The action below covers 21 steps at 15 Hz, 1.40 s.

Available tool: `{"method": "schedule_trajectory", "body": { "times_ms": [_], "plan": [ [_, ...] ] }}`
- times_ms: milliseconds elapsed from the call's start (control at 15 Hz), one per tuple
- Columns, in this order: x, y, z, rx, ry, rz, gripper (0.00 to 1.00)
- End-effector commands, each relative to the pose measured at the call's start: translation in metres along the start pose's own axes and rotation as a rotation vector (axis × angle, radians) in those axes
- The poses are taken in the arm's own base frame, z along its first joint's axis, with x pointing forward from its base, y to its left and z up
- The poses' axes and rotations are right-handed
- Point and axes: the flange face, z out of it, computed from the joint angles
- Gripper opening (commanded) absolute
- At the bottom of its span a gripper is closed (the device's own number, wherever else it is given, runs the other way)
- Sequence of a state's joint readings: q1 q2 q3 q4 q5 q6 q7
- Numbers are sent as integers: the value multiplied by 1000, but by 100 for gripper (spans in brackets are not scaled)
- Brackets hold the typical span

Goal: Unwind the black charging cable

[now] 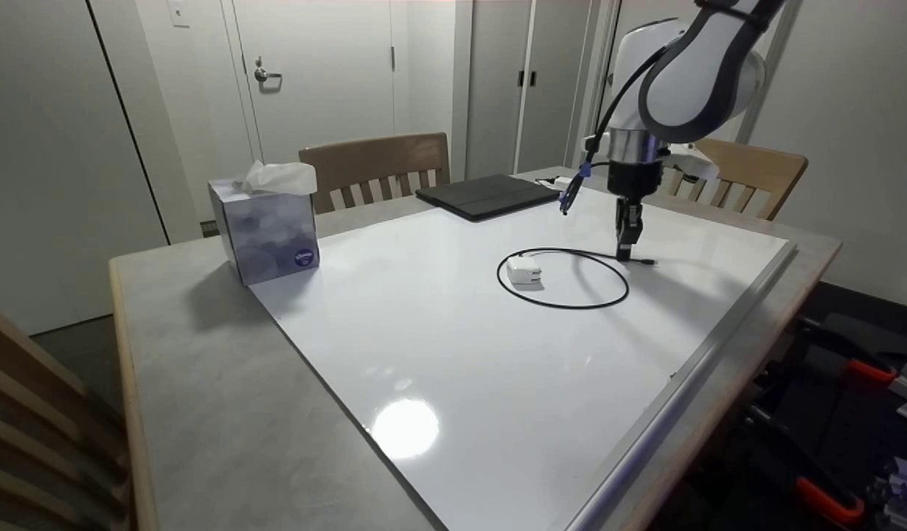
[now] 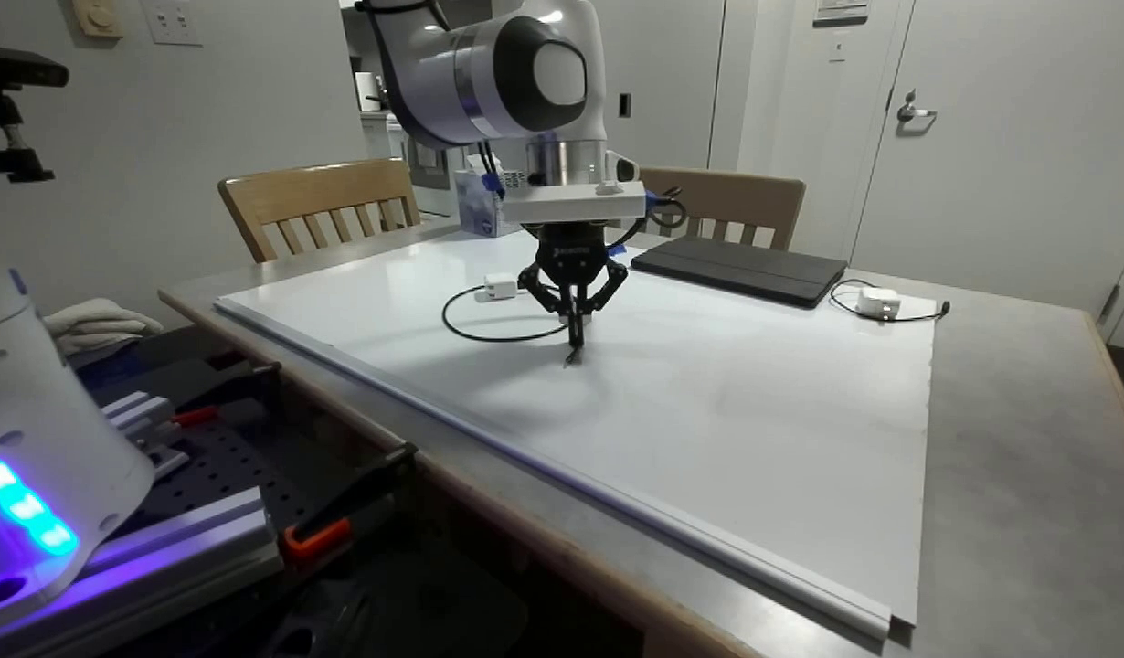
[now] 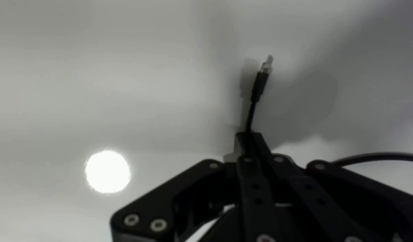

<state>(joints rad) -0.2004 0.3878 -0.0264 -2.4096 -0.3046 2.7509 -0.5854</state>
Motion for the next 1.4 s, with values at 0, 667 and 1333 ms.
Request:
{"method": "schedule_trajectory", "body": {
  "times_ms": [0,667,1333],
  "plan": [
    [6,13,-10,-21,-15,-48,1],
    [61,4,-46,48,-90,-390,1],
    [90,-26,-50,-4,-142,-629,1]
  ]
}}
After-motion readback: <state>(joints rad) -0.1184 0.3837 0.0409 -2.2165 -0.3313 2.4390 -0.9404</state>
